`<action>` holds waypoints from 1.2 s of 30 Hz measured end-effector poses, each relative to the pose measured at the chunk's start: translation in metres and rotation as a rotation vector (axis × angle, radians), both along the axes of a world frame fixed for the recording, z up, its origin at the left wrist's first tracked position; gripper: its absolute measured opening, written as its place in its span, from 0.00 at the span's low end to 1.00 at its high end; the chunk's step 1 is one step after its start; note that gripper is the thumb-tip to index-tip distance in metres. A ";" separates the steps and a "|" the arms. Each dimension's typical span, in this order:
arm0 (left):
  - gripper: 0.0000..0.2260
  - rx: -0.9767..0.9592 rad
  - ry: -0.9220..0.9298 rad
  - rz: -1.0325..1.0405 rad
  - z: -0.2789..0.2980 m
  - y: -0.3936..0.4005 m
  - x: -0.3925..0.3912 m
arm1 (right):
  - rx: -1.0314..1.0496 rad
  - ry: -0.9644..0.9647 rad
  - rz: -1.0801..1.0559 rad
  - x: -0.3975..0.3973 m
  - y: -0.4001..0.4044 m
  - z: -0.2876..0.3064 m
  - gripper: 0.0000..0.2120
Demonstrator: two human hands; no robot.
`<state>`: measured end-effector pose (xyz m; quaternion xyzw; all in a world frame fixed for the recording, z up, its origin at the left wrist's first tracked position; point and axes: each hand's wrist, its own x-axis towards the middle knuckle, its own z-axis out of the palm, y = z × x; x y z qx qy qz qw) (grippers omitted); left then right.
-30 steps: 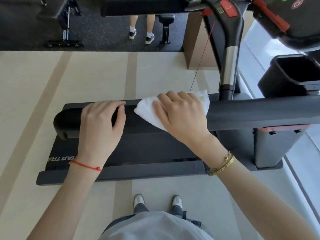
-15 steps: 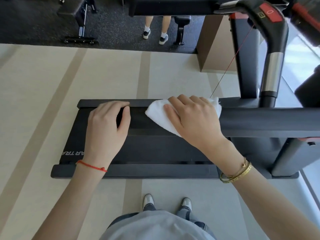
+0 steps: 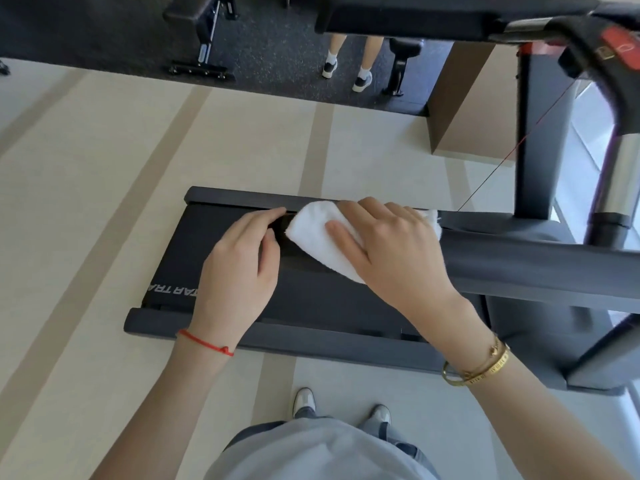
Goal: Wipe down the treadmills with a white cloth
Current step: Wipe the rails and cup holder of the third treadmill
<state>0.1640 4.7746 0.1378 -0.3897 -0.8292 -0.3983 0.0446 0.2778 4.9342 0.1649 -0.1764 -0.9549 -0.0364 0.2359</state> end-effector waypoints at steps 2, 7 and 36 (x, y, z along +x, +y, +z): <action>0.16 0.004 -0.011 -0.015 0.000 -0.002 0.000 | -0.025 -0.020 -0.022 0.006 0.002 0.005 0.20; 0.12 -0.028 -0.002 -0.030 0.003 -0.004 0.000 | 0.042 -0.273 -0.116 -0.034 -0.011 0.014 0.20; 0.10 -0.075 0.208 -0.294 0.023 0.079 0.036 | 0.162 0.270 -0.192 0.073 0.047 -0.022 0.16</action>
